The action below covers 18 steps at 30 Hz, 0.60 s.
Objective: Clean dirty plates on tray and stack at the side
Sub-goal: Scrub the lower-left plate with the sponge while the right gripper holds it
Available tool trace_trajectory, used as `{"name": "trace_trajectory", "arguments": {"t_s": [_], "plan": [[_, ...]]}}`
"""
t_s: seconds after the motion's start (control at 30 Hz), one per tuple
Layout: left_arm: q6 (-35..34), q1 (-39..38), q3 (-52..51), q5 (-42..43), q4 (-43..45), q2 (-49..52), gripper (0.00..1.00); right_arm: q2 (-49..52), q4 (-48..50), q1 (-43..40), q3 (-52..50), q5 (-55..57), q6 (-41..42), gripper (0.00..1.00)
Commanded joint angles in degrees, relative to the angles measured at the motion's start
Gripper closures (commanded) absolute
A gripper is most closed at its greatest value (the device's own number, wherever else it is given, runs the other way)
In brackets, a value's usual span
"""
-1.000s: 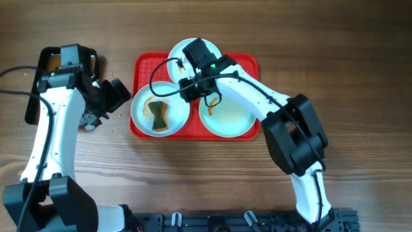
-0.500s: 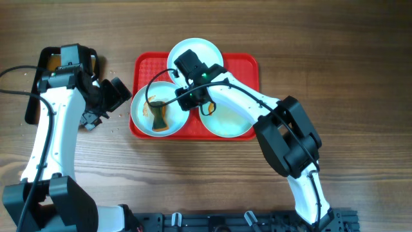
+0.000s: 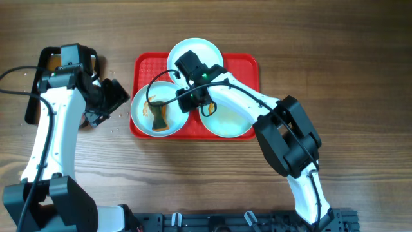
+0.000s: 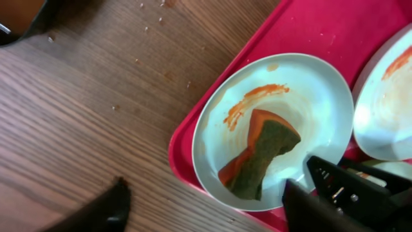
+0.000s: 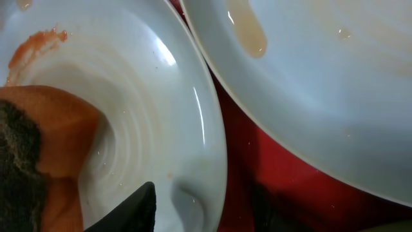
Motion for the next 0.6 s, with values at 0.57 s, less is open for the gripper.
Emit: {"name": "trace_trajectory", "arguments": {"t_s": [0.57], "plan": [[-0.3, -10.6, -16.2, 9.4, 24.2, 2.4, 0.47, 1.6, 0.0, -0.1, -1.0, -0.4, 0.1, 0.82]]}}
